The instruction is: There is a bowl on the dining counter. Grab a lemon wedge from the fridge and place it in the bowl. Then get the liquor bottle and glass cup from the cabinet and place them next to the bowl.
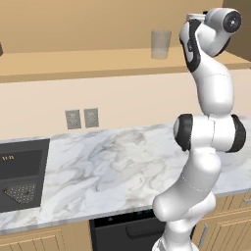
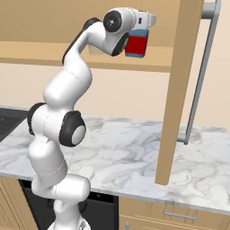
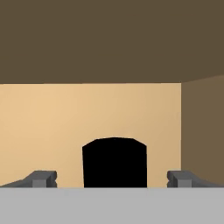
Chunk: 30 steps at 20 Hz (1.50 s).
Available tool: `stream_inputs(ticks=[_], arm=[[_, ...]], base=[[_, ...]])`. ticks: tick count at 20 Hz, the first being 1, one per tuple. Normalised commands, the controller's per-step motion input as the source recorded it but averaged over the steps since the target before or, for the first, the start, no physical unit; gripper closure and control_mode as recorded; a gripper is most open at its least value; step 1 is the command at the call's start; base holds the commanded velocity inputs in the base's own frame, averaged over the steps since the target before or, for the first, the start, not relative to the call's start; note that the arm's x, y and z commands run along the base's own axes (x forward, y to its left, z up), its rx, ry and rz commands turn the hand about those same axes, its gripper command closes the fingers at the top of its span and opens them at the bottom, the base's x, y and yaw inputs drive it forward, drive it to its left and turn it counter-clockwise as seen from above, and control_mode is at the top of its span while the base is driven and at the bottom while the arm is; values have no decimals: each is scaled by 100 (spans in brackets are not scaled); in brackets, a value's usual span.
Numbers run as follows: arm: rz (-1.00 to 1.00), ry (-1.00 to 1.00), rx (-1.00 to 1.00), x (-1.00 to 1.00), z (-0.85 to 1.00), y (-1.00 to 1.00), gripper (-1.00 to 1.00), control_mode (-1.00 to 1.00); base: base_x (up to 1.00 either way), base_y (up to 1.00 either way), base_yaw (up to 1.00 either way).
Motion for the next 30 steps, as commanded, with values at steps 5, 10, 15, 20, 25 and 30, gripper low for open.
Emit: stream_inputs(ticks=[5,10,15,20,25,30], arm=[[2,0,0,24,-2,-9,100,-100],[0,0,0,5,-4,-3,100,-100],[0,0,0,0,0,0,100,-100],[0,0,0,0,0,0,100,-100],[0,-1,0,-16,-6,0,100,-100],[-1,-12,-1,-72,-30,4,100,-100]], base=[[0,0,0],[0,0,0],[0,0,0],[0,0,0],[0,0,0],[0,0,0]])
